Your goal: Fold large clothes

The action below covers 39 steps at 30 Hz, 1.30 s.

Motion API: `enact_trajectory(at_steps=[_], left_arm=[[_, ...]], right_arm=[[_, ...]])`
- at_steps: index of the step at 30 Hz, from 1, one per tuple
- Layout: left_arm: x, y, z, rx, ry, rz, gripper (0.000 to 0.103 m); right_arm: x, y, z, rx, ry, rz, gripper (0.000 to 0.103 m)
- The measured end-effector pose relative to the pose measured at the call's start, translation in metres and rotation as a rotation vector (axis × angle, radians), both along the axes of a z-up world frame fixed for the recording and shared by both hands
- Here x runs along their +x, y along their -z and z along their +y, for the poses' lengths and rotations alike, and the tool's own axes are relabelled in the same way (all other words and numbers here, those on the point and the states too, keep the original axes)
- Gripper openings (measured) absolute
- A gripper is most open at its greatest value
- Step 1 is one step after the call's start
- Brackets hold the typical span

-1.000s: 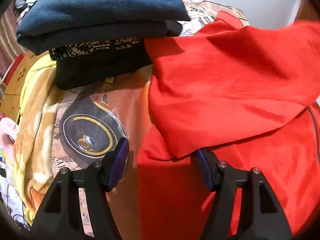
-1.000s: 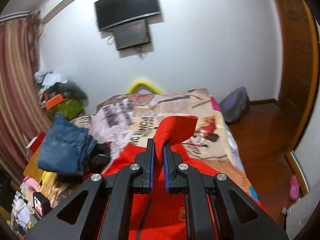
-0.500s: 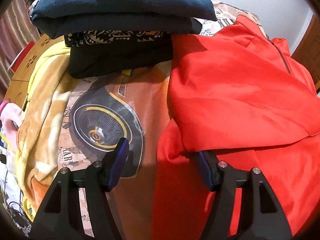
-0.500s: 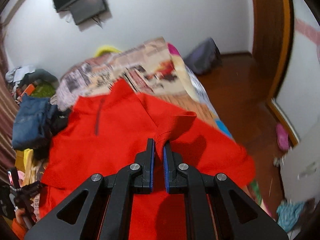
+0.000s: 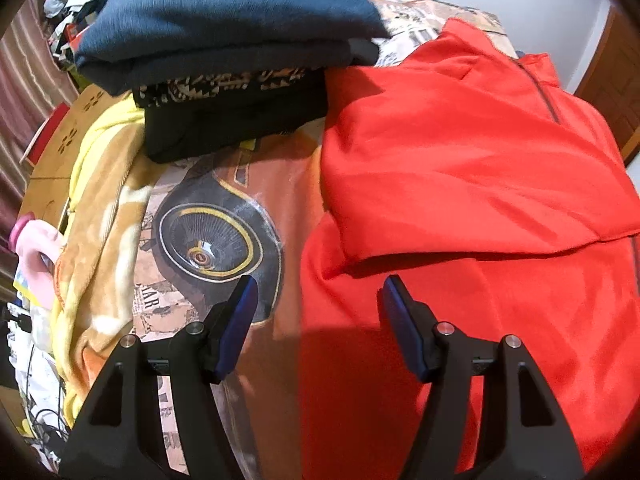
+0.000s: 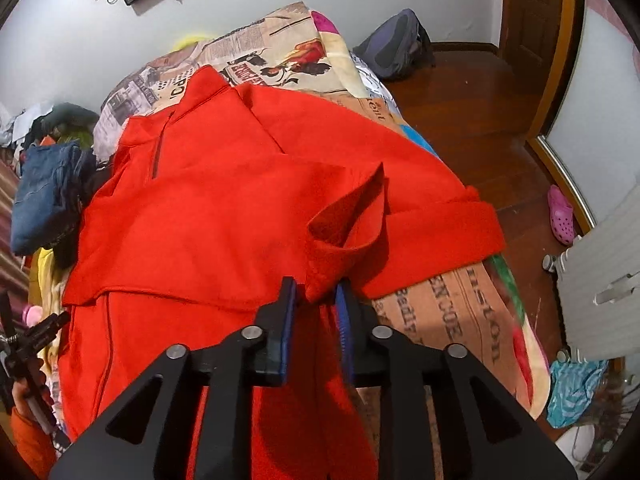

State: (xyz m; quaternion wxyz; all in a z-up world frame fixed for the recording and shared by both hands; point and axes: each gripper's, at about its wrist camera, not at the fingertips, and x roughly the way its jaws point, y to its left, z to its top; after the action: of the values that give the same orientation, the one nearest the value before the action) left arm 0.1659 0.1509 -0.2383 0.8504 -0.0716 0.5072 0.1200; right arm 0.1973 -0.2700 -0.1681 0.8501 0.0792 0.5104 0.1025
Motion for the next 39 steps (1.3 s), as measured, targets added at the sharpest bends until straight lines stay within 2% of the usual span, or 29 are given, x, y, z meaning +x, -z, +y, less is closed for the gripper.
enact_trajectory(at_steps=[8, 14, 21, 26, 33, 39], left_arm=[[0.001, -0.042, -0.023, 0.003, 0.048, -0.102, 0.064], [0.017, -0.074, -0.049, 0.006, 0.098, -0.181, 0.064], [0.045, -0.103, -0.076, -0.002, 0.149, -0.259, 0.065], [0.064, -0.098, -0.091, -0.016, 0.173, -0.251, 0.065], [0.081, -0.073, -0.115, -0.035, 0.218, -0.193, 0.065], [0.093, -0.051, -0.128, -0.049, 0.236, -0.140, 0.065]], right_arm=[[-0.011, -0.023, -0.024, 0.023, 0.041, -0.052, 0.027], [-0.014, -0.041, -0.055, 0.060, 0.147, -0.116, 0.042], [-0.006, -0.036, -0.093, 0.116, 0.275, -0.108, 0.042], [0.007, -0.007, -0.109, 0.215, 0.315, -0.029, 0.042], [0.026, 0.045, -0.125, 0.390, 0.374, 0.110, 0.042], [0.040, 0.070, -0.137, 0.508, 0.420, 0.166, 0.042]])
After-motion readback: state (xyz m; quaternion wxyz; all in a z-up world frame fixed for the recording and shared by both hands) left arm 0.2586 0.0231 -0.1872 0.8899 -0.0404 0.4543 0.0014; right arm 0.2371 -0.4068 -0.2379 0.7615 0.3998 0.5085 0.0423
